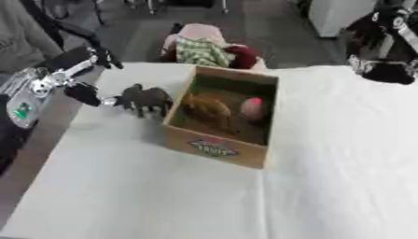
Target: Pick up objects on the table and place them in the box.
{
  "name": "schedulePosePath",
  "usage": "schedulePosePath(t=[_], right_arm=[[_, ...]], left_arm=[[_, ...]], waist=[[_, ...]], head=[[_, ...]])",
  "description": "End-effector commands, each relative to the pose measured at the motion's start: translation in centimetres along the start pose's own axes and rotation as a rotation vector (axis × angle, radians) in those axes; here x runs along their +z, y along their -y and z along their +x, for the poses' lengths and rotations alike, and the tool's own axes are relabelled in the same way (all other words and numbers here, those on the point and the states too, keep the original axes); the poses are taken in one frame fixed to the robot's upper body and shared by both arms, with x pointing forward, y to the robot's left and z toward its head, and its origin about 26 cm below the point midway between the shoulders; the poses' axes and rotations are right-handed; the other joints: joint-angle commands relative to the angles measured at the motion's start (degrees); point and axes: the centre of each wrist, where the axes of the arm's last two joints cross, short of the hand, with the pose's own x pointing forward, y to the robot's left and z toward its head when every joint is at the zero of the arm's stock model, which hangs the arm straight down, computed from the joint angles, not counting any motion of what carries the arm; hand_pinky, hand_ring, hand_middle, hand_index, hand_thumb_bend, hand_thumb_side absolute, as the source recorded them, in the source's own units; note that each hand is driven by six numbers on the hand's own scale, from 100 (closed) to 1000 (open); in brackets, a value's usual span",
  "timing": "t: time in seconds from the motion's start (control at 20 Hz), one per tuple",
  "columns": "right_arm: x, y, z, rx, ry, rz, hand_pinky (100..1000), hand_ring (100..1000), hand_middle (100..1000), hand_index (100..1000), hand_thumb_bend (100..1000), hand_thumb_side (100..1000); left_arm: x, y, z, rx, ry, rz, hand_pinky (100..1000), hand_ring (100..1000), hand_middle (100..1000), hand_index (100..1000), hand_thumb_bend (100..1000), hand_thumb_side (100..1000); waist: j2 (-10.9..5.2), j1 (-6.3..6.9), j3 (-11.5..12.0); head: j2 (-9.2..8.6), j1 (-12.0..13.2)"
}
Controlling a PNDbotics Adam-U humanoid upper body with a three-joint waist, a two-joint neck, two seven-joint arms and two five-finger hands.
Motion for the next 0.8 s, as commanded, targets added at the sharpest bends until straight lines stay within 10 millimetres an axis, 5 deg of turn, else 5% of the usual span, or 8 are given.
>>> schedulePosePath(t=[0.05, 0.4, 0.8], right_arm=[[-0.8, 1.4, 0.4, 0.025, 0.025, -0.019, 447, 504, 531, 704, 100, 100], [-1.0, 1.4, 0.5, 0.017, 0.03, -0.021, 446, 503, 530, 703, 100, 100], [-1.2, 1.3, 0.6, 0.014, 0.037, -0.017, 446, 503, 528, 702, 100, 100]], left_arm=[[-0.1, -0.5, -0.5, -0.057, -0.017, -0.023, 787, 751, 758, 795, 631, 448], [-1.2, 1.1, -0.1, -0.097, -0.057, -0.009, 798, 807, 840, 826, 796, 472], [-2.4, 2.7, 0.6, -0.135, -0.081, 0.079, 797, 810, 850, 840, 727, 425]], waist=[[-0.74, -0.07, -0.08], [-0.3, -0.31, -0.37], [0.23, -0.49, -0.65]], head=[[0.25, 0.36], [-0.11, 0.5], [-0.72, 0.74]])
